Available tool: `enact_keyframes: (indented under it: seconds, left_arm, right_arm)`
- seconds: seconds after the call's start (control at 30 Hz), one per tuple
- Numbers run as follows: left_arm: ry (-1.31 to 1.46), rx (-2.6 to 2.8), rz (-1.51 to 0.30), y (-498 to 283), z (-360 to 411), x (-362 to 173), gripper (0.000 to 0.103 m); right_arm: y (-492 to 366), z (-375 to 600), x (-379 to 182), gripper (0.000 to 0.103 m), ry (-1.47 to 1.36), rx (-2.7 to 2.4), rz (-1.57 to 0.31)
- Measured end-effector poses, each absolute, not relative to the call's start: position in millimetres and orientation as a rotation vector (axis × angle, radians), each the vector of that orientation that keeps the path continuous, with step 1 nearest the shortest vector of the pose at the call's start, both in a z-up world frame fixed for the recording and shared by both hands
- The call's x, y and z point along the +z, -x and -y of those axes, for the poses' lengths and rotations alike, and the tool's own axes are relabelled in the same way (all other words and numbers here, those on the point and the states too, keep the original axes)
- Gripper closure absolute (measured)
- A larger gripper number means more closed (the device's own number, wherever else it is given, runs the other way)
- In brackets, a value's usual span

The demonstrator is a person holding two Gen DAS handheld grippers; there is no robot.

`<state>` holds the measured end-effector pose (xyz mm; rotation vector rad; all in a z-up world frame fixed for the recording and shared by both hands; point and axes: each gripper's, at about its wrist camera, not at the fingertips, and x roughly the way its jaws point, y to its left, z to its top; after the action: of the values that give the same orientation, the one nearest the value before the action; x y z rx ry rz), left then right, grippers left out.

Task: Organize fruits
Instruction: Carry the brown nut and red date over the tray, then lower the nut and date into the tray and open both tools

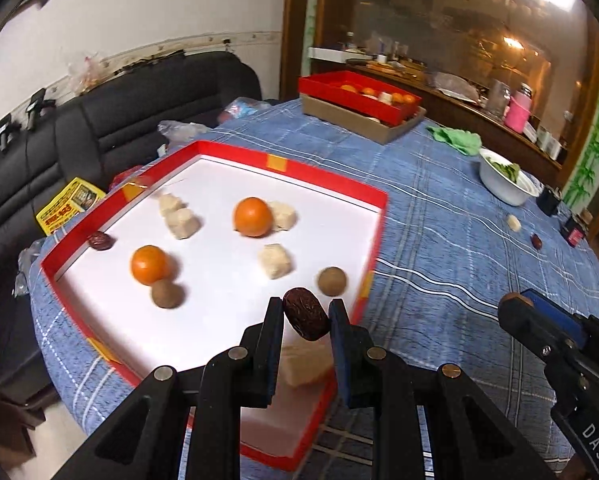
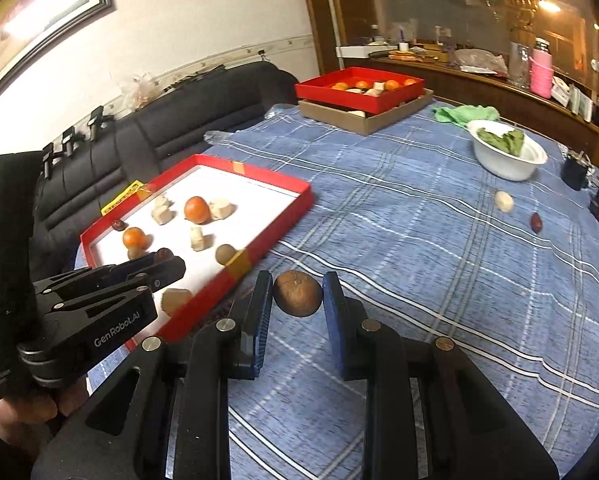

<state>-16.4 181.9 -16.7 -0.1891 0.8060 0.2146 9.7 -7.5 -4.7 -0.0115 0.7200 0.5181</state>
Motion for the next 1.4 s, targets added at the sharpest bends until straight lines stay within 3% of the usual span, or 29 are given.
enact_keyframes:
  seconds: [0.67, 1.4]
  left_arm:
    - [0.258, 0.364, -0.813, 8.1, -256.6, -23.9, 0.081]
    - [0.267, 0.494, -0.855, -46.2, -308.8, -29.2, 0.081]
  right_arm:
    - [-18.3, -66.7, -5.8, 0.078, 0.052, 0.652, -0.731]
    - [-93.2, -128.4, -27.4, 0.078, 0.092, 0.656, -0.803]
